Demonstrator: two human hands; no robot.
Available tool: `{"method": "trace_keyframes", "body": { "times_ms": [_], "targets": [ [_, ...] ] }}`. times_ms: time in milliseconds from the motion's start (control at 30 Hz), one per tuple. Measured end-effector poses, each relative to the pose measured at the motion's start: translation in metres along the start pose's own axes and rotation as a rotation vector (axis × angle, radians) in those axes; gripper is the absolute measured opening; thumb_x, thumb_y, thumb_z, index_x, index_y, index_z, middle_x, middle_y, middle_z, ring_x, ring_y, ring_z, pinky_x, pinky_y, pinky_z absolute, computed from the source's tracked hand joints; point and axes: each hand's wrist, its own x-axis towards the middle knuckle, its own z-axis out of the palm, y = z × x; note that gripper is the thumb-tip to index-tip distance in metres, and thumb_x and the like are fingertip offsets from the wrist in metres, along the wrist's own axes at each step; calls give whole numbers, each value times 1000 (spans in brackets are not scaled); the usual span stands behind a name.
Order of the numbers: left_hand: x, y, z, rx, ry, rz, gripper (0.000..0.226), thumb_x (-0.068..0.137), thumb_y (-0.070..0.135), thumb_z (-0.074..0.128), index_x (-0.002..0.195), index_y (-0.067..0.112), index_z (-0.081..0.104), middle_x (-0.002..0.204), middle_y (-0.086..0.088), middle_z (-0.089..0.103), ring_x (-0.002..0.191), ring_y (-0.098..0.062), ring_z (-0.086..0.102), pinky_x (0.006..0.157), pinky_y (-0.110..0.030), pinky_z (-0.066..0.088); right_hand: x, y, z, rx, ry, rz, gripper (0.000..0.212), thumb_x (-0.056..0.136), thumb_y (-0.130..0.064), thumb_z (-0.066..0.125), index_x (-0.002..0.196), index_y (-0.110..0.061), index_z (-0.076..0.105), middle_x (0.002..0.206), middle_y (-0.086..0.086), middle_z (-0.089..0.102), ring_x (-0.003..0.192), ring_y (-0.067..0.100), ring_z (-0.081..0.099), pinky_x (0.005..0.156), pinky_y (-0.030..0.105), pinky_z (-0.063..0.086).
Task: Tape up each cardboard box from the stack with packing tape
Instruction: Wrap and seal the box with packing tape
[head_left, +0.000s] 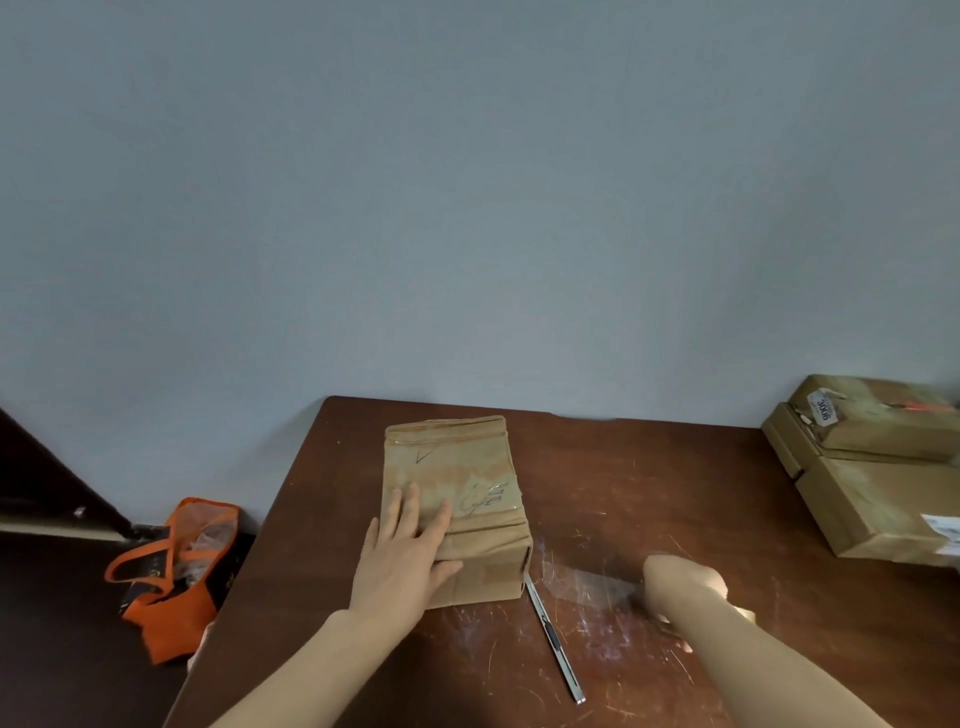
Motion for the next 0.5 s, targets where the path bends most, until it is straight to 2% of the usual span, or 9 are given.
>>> {"method": "trace_keyframes", "body": {
  "times_ms": [33, 100, 133, 167, 233, 300, 367, 433, 500],
  "targets": [
    [0, -2, 0, 2, -2, 2, 70, 97, 54, 35, 153, 33, 0, 160, -8, -16, 146, -25, -19, 119, -42, 2, 25, 13, 5, -54, -40, 13, 78, 74, -63, 66, 137, -28, 39, 139, -4, 44, 125, 17, 43, 111, 32, 31],
    [1, -4, 0, 7, -1, 10, 69, 98, 52, 37, 153, 33, 0, 160, -8, -16, 146, -25, -20, 119, -43, 0, -14, -5, -10, -225, -119, 114, 49, 87, -56, 57, 125, -28, 46, 114, -6, 55, 103, 14, 53, 98, 31, 45],
    [0, -4, 0, 15, -2, 14, 70, 98, 51, 39, 153, 33, 0, 159, -8, -17, 145, -25, -21, 118, -45, -4, -23, -8, -15, -302, -92, 197, 28, 92, -37, 54, 116, -24, 52, 96, -4, 60, 87, 16, 57, 85, 28, 51],
    [-1, -4, -1, 24, -6, 14, 72, 97, 49, 41, 153, 32, 0, 159, -9, -17, 145, -25, -21, 116, -47, -10, -25, -10, -22, -418, -84, 222, 10, 92, -17, 50, 98, -19, 58, 75, -5, 61, 71, 17, 58, 72, 25, 50],
    [-3, 0, -6, -11, -1, -3, 74, 92, 46, 43, 154, 31, 5, 160, -8, -14, 146, -25, -19, 112, -48, -18, -24, -16, -33, -522, -67, 224, 25, 87, -1, 46, 68, -15, 56, 45, -6, 55, 50, 14, 54, 62, 22, 45],
    [-5, 4, -14, -114, 80, -18, 68, 91, 42, 42, 153, 30, 15, 162, -2, -1, 148, -20, -6, 116, -46, -9, -21, -29, -43, -463, -47, 220, 28, 86, 0, 48, 62, -13, 56, 46, -4, 57, 51, 13, 59, 65, 23, 47],
    [-5, 9, -22, -291, 186, -17, 59, 93, 34, 45, 149, 27, 28, 158, 5, 22, 145, -14, 18, 116, -38, 12, -22, -41, -48, -410, -56, 177, 25, 86, 0, 50, 65, -10, 60, 55, 0, 61, 60, 15, 66, 72, 24, 50],
    [-5, 19, -31, -583, 189, -57, 43, 95, 26, 49, 138, 26, 47, 140, 9, 49, 127, -10, 44, 107, -30, 34, -17, -41, -47, -425, -59, 169, 22, 87, -2, 52, 69, -10, 63, 58, 1, 63, 64, 15, 69, 75, 24, 53],
    [-5, 33, -36, -862, 77, -114, 23, 96, 21, 49, 113, 22, 65, 114, 8, 66, 100, -6, 58, 88, -24, 45, -20, -44, -45, -445, -37, 156, 24, 87, -3, 53, 67, -10, 62, 53, 0, 62, 57, 13, 67, 70, 23, 52]
  ]
}}
